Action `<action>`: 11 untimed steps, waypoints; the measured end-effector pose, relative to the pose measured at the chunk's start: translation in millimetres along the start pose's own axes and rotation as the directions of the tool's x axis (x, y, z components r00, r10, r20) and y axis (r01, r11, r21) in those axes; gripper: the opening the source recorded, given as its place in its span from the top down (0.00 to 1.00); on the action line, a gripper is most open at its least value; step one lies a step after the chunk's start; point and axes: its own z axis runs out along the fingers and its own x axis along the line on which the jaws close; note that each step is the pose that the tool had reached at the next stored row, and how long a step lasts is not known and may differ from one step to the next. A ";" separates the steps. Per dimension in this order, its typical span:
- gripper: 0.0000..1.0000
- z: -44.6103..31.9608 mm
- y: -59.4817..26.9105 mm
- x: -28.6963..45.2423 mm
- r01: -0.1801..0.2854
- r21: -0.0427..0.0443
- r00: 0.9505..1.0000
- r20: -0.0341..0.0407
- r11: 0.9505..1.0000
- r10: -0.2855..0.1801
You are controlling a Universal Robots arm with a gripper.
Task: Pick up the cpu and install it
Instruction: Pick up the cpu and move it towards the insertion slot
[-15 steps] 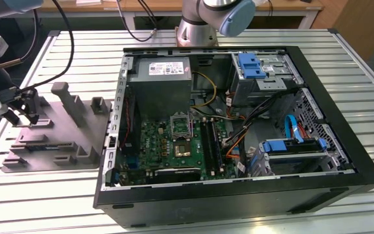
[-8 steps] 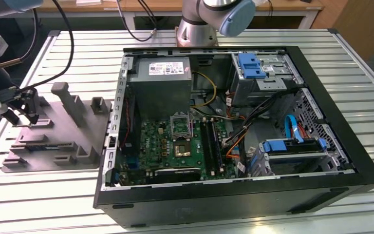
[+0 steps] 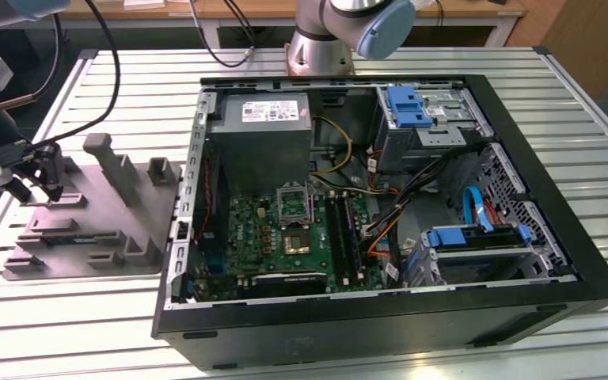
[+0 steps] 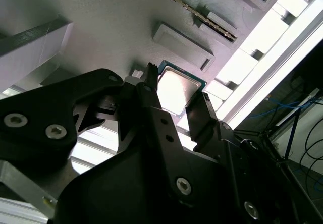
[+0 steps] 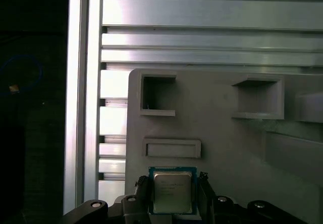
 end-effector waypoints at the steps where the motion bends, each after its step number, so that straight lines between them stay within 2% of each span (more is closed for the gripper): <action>1: 0.53 -1.7 0.0 0.0 0.000 0.000 1.000 0.000 1.000 0.000; 11: 0.53 -5.5 0.2 0.0 0.000 0.000 1.000 0.000 1.000 0.000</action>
